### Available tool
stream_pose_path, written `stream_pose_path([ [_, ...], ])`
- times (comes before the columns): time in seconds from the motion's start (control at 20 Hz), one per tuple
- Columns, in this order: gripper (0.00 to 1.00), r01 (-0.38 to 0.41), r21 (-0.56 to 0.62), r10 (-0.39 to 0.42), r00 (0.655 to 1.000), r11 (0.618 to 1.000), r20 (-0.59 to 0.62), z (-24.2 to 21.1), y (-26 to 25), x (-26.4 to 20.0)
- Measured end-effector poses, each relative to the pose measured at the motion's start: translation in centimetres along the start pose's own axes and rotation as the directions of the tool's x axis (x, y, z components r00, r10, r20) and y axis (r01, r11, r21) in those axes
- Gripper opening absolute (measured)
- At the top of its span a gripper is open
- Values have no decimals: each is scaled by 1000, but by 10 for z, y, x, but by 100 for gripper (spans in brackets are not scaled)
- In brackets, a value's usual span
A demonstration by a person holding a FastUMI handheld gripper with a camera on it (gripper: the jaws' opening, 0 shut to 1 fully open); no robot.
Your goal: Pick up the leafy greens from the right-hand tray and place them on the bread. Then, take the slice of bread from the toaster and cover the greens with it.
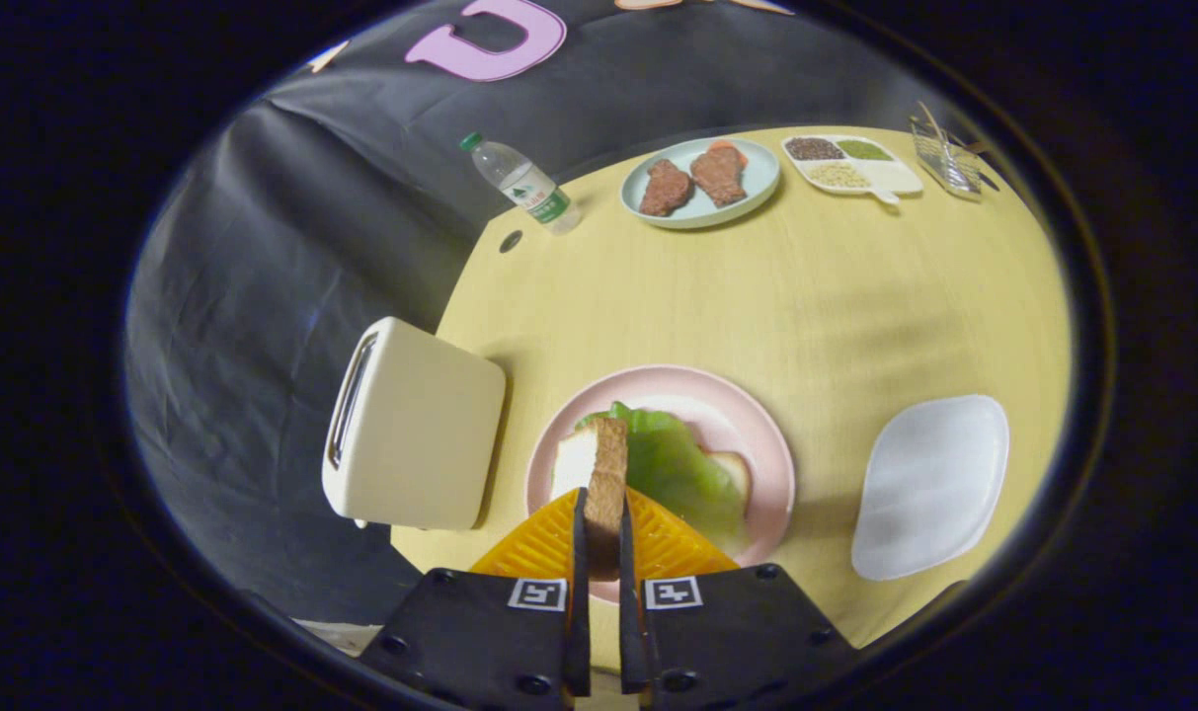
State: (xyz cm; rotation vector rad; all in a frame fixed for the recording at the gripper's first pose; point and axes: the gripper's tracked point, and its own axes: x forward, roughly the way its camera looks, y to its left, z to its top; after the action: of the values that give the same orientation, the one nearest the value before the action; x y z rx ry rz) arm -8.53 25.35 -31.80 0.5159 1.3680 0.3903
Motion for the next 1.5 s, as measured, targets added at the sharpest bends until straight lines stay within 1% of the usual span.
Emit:
stream_pose_path([
  [0.1,15,15,5,-15,1000,1000,-8,-3,-7,-1],
  [0.2,24,42,-18,-42,999,999,-11,-6,-19,1],
  [0.3,33,53,-25,-53,999,998,-11,-6,-23,-5],
  [0.35,37,66,-32,-66,998,997,-9,-7,-28,0],
  [0.45,46,61,-28,-61,998,998,-7,-7,-28,-4],
  [0.75,100,38,-37,-36,998,999,51,5,-33,-25],
  [0.85,100,44,-62,-39,995,997,91,12,-40,-37],
  [0.95,100,68,-95,-53,988,993,146,22,-52,-53],
  [1.15,100,116,-132,-78,961,984,264,41,-77,-92],
  [1.35,100,178,-149,-108,917,973,384,61,-102,-132],
  [1.5,100,214,-146,-120,871,966,477,78,-113,-159],
])
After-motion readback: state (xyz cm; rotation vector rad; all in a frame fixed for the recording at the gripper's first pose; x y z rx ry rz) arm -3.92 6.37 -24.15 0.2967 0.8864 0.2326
